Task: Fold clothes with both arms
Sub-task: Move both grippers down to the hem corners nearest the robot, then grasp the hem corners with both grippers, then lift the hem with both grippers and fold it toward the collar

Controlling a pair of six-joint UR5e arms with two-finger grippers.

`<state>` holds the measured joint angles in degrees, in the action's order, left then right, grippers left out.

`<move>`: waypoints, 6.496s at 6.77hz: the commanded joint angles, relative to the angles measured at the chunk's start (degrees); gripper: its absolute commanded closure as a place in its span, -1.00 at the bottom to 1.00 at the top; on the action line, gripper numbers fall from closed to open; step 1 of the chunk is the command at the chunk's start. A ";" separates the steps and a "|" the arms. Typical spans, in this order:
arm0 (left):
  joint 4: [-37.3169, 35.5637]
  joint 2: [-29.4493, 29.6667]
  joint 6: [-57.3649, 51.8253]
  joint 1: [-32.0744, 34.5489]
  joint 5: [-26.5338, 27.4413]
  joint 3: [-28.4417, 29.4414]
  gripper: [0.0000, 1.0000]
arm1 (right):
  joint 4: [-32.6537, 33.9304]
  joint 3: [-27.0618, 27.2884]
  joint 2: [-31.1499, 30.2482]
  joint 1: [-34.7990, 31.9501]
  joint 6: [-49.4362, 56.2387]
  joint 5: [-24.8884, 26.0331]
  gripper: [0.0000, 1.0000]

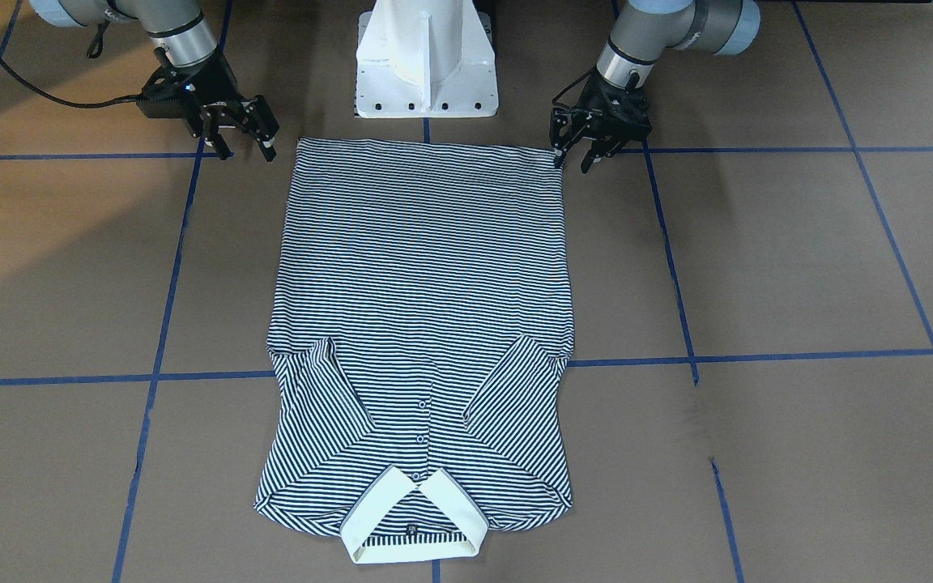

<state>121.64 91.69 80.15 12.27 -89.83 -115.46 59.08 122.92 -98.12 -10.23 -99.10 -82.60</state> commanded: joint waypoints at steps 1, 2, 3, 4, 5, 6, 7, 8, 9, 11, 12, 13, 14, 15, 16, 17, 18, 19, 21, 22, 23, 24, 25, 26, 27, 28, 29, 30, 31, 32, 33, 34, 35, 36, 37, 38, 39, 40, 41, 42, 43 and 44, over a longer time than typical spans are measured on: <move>-1.40 0.07 1.14 -1.54 0.53 -0.02 -0.05 | 0.16 0.03 0.04 0.56 -0.05 0.16 -0.84; -1.41 0.15 1.49 -1.72 0.54 -0.02 0.00 | 0.16 0.03 0.12 0.56 -0.05 0.25 -0.84; -1.41 0.33 2.19 -2.24 0.54 -0.02 0.02 | 0.16 0.03 0.12 0.56 -0.05 0.25 -0.84; -1.41 0.50 2.63 -2.86 0.54 0.06 0.03 | 0.16 0.03 0.04 0.56 -0.05 0.25 -0.85; -1.41 0.94 2.73 -3.47 0.54 0.06 0.04 | 0.16 0.03 0.04 0.64 -0.05 0.25 -0.85; -1.41 0.94 2.73 -3.74 0.54 0.15 0.04 | 0.16 0.03 0.04 0.65 -0.05 0.25 -0.85; -1.41 0.94 2.73 -4.00 0.54 0.15 0.05 | 0.16 0.03 0.04 0.65 -0.05 0.25 -0.85; -1.41 0.94 2.73 -4.00 0.54 0.15 0.09 | 0.16 0.03 0.04 0.73 -0.13 0.25 -0.85; -1.41 0.94 3.07 -4.09 0.54 0.15 0.16 | 0.16 0.03 0.04 0.73 -0.05 0.25 -0.85; -1.49 0.86 3.08 -4.00 0.54 0.24 0.16 | 0.16 0.03 0.04 0.73 -0.05 0.43 -0.85; -1.49 0.86 3.08 -4.00 0.54 0.24 0.16 | 0.16 0.03 0.04 0.82 -0.13 0.77 -0.87; -2.10 0.94 3.08 -4.00 0.54 0.15 0.16 | 0.16 0.03 0.04 0.91 -0.05 0.95 -0.87; -3.33 1.20 2.99 -4.00 0.45 0.15 0.16 | 0.16 0.03 0.04 0.91 -0.05 0.95 -0.87; -3.34 1.38 2.99 -4.09 0.54 0.15 0.18 | 0.16 0.03 0.04 0.91 -0.05 0.95 -0.87; -3.34 1.38 3.08 -4.09 0.54 0.24 0.38 | 0.16 0.03 0.04 0.91 -0.05 0.95 -0.87; -3.43 1.64 3.08 -4.09 0.54 0.33 0.82 | 0.16 -0.05 0.04 1.00 -0.05 0.95 -0.87; -3.43 1.65 2.99 -4.09 0.54 0.33 1.00 | 0.16 -0.05 0.04 1.00 -0.05 1.04 -0.87; -3.43 1.65 2.99 -4.09 0.54 0.33 1.00 | 0.16 -0.05 0.04 1.00 -0.05 1.04 -0.87; -3.43 1.65 2.82 -3.92 0.54 0.15 1.00 | 0.16 0.03 0.30 1.00 -0.13 1.04 -0.85; -3.43 1.65 2.81 -3.48 0.54 -0.28 1.00 | 0.16 0.03 0.47 1.00 -0.05 1.48 -0.83; -3.51 1.30 2.38 -3.13 0.54 -2.38 1.00 | 0.16 0.03 0.48 1.00 -0.05 1.48 -0.83; -6.82 1.30 2.29 -3.13 0.45 -4.83 1.00 | 0.16 0.03 0.48 1.35 -0.22 1.48 -0.83; -10.86 1.73 2.37 -3.65 0.36 -6.86 1.00 | 0.24 0.03 0.48 1.61 -1.53 1.57 -0.78; -10.98 2.00 2.38 -3.83 0.36 -6.79 1.00 | 0.42 0.03 0.56 2.22 -2.93 2.00 -0.65; -10.99 2.35 2.38 -3.92 0.45 -6.53 1.00 | 0.68 0.03 0.74 2.58 -4.16 2.10 -0.55; -10.99 2.35 2.38 -3.92 0.54 -6.53 1.00 | 3.73 0.21 2.31 3.01 -7.57 2.10 -0.40; -11.07 2.35 2.38 -3.92 0.62 -6.53 1.00 | 13.07 0.12 8.24 3.71 -10.82 2.18 -0.25; -11.07 2.44 2.38 -4.18 1.76 -6.53 1.00 | 22.13 0.12 14.04 4.77 -12.94 3.14 -0.18; -11.07 2.79 2.38 -4.53 2.99 -6.27 1.00 | 24.13 -0.49 15.75 6.34 -13.84 3.67 -0.11; -11.16 2.70 2.38 -4.53 3.17 -6.18 1.00 | 24.15 -1.28 15.59 7.23 -13.93 4.46 -0.11; -11.16 2.88 2.46 -4.71 4.22 -6.18 1.00 | 24.24 -1.37 15.07 7.76 -13.93 4.47 -0.11; -11.16 2.96 2.46 -4.79 4.75 -6.18 1.00 | 24.33 -2.59 14.89 8.46 -13.93 4.47 -0.11; -11.16 3.05 2.46 -4.80 4.76 -6.09 1.00 | 24.33 -3.04 14.89 8.90 -13.93 4.38 -0.11; -11.16 3.14 2.46 -4.80 4.76 -6.18 1.00 | 24.33 -3.22 15.06 9.08 -14.02 4.38 0.00; -11.16 3.23 2.46 -4.80 4.76 -6.18 1.00 | 24.33 -3.22 15.41 9.17 -14.02 4.47 0.62; -11.16 3.23 2.46 -4.80 4.76 -6.26 1.00 | 24.41 -3.22 15.42 9.08 -14.02 4.47 1.00; -11.16 3.23 2.46 -4.80 4.76 -6.26 1.00 | 24.59 -3.04 15.59 9.00 -13.93 4.47 1.00; -11.16 3.23 2.46 -4.80 4.76 -6.35 1.00 | 25.63 -2.52 15.94 8.91 -13.85 4.38 1.00; -11.25 3.32 2.46 -4.80 4.67 -6.61 1.00 | 26.60 -0.69 15.86 8.30 -13.76 4.12 1.00; -11.42 3.14 2.38 -4.71 4.58 -7.92 1.00 | 32.53 5.25 15.68 7.60 -13.58 3.60 1.00; -16.30 3.23 2.29 -4.53 4.14 -13.33 1.00 | 39.98 13.31 15.68 7.76 -13.58 1.59 1.00; -28.70 4.19 2.29 -4.62 1.53 -23.48 1.00 | 46.58 20.96 15.77 8.29 -13.67 0.26 1.00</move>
<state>103.65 95.15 82.48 7.64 -86.22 -129.64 97.85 135.08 -82.40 -2.27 -112.72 -80.68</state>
